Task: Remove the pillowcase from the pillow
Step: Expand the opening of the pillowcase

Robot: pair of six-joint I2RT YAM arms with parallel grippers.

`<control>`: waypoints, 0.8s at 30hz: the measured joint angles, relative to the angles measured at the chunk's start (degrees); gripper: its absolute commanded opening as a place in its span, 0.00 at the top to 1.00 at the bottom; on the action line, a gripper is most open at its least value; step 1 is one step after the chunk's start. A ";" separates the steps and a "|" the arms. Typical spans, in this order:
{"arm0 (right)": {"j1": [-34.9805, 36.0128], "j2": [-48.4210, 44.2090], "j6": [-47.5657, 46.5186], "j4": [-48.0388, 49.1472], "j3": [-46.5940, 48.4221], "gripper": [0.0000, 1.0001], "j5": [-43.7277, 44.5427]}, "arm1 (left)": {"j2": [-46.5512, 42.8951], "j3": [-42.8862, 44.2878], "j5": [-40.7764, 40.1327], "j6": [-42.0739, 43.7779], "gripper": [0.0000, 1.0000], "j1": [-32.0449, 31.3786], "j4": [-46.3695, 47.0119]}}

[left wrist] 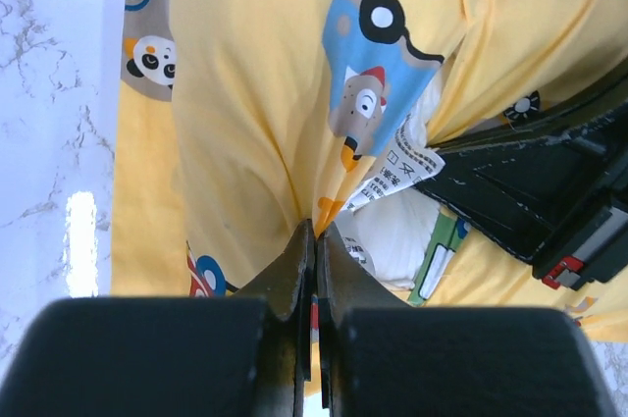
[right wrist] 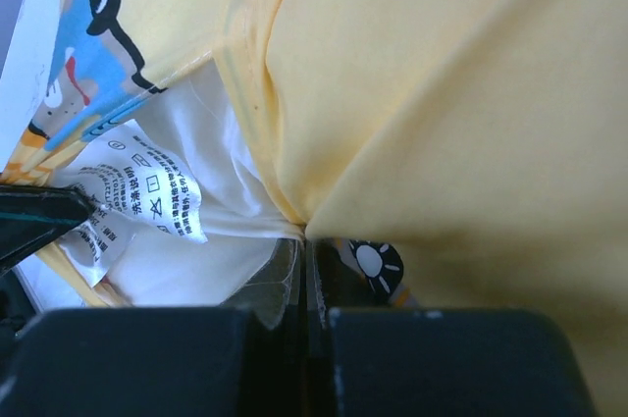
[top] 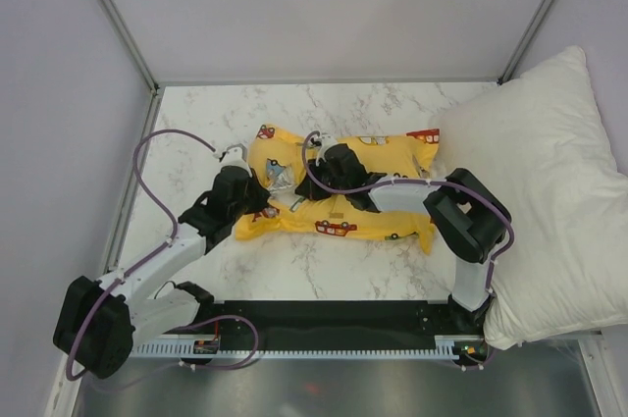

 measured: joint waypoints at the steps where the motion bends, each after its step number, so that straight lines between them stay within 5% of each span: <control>1: -0.31 -0.02 0.00 0.00 0.00 1.00 0.00 | 1.70 1.01 0.24 -0.28 0.98 0.31 -0.33; 11: -3.82 -3.61 -0.48 -1.90 -2.08 1.00 2.84 | 20.22 13.33 5.11 -0.87 0.98 1.11 -1.51; 24: -6.19 -15.19 -4.85 -15.78 -4.79 1.00 6.64 | 30.69 15.91 11.72 -2.82 0.98 -3.61 7.28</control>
